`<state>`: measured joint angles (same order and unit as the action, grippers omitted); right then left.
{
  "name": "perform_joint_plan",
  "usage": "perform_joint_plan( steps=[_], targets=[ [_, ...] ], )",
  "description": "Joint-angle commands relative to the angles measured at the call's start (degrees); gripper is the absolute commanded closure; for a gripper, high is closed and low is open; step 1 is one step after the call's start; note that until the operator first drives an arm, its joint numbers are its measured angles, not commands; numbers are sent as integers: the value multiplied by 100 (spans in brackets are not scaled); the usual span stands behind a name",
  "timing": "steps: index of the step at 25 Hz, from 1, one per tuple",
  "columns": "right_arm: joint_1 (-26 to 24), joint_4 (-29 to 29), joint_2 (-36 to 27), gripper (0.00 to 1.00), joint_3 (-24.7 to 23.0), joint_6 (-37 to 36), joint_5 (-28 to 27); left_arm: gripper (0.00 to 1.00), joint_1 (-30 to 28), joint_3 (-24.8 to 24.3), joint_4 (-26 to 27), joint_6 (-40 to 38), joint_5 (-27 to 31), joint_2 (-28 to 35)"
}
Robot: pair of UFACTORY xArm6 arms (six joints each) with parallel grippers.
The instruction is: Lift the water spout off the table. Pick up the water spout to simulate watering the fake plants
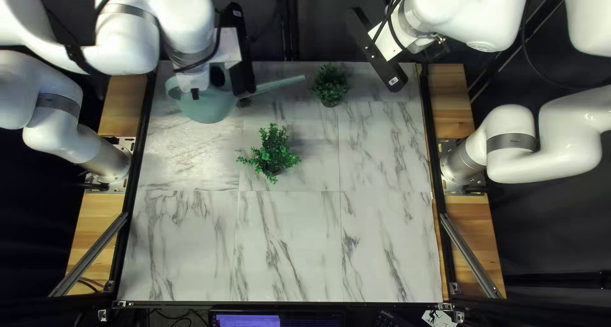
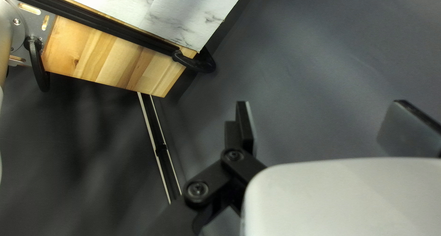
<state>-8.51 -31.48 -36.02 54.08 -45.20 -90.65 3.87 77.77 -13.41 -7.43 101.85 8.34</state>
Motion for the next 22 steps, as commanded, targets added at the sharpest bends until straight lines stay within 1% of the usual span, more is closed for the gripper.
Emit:
perform_joint_plan(
  steps=[1, 4, 7, 9, 13, 18, 20, 21, 22],
  targets=[
    [0, 0, 0, 0, 0, 0, 0, 100, 24, 138, 77, 80, -184, -221],
    [0, 0, 0, 0, 0, 0, 0, 100, 60, 118, 134, 118, -396, -360],
    [0, 0, 0, 0, 0, 0, 0, 100, 87, 40, 141, 90, -476, -361],
    [0, 0, 0, 0, 0, 0, 0, 100, 79, 32, 140, 37, -483, -367],
    [0, 0, 0, 0, 0, 0, 0, 100, -37, 168, 106, -191, -334, -517],
    [0, 0, 0, 0, 0, 0, 0, 100, -93, 554, -24, -450, 67, -815],
    [0, 0, 0, 0, 0, 0, 0, 100, -104, 877, -95, -478, 306, -981],
    [0, 0, 0, 0, 0, 0, 0, 100, -110, 952, -112, -486, 361, -1024],
    [0, 0, 0, 0, 0, 0, 0, 100, -118, 1184, -160, -500, 532, -1169]
  ],
)
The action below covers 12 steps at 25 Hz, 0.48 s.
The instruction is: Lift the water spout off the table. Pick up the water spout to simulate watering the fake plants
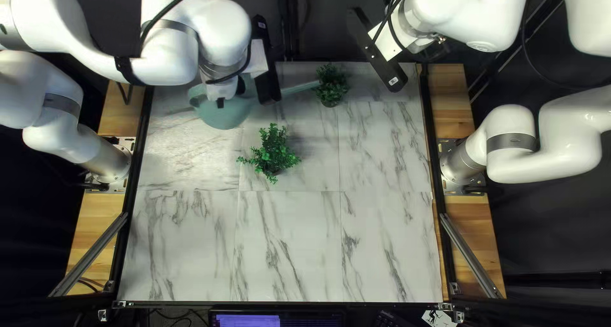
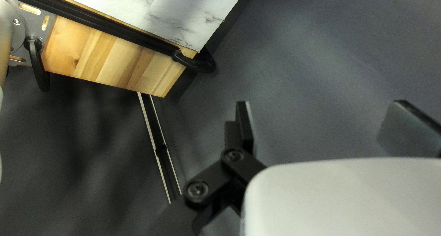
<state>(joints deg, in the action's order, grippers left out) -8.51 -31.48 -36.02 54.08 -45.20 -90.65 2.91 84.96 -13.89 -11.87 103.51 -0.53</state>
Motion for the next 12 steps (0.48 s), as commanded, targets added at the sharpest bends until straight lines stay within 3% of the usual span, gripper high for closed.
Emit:
perform_joint_plan(
  steps=[1, 5, 12],
  targets=[
    [0, 0, 0, 0, 0, 0, 0, 100, -29, 546, -131, -70, 430, -338],
    [0, 0, 0, 0, 0, 0, 0, 100, -23, 859, -205, -132, 725, -592],
    [0, 0, 0, 0, 0, 0, 0, 100, -39, 953, -144, -252, 815, -828]
  ],
)
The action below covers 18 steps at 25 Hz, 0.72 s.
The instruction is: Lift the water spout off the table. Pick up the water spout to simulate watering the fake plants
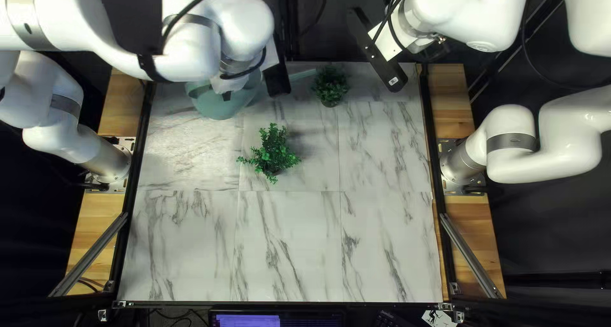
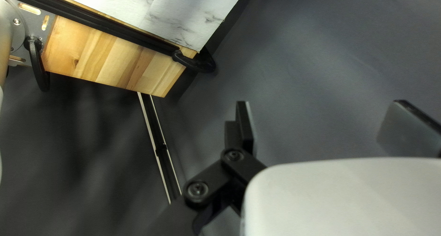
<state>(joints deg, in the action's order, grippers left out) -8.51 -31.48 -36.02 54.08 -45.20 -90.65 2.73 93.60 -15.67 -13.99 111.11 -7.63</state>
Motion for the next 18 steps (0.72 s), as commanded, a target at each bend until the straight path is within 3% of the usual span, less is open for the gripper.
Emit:
perform_joint_plan(
  steps=[1, 18],
  targets=[
    [0, 0, 0, 0, 0, 0, 0, 100, -30, 157, 38, -39, 94, -173],
    [0, 0, 0, 0, 0, 0, 0, 100, -102, 957, 60, 131, 476, -806]
  ],
)
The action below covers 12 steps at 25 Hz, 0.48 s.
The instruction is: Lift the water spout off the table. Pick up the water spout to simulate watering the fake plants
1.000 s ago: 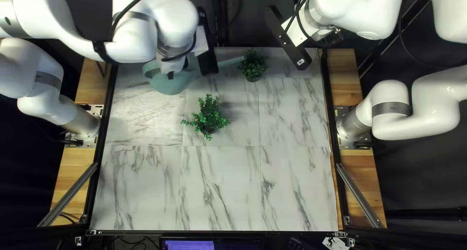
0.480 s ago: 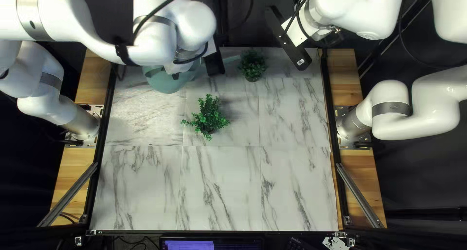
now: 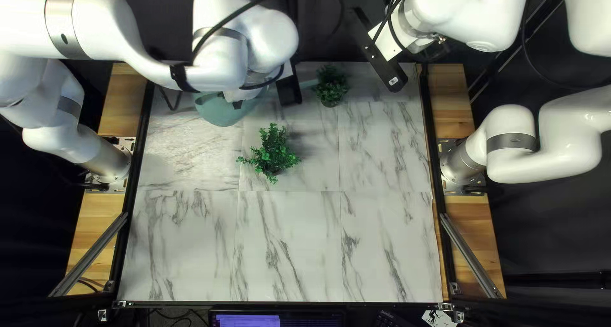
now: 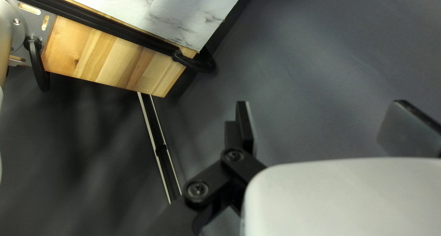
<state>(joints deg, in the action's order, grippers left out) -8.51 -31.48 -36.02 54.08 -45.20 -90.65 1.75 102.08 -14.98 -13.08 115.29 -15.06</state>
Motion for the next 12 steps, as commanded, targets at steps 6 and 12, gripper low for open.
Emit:
perform_joint_plan(
  steps=[6, 12],
  targets=[
    [0, 0, 0, 0, 0, 0, 0, 100, -8, 186, -9, 65, 109, -106],
    [0, 0, 0, 0, 0, 0, 0, 100, -2, 248, -28, 62, 153, -157]
  ],
)
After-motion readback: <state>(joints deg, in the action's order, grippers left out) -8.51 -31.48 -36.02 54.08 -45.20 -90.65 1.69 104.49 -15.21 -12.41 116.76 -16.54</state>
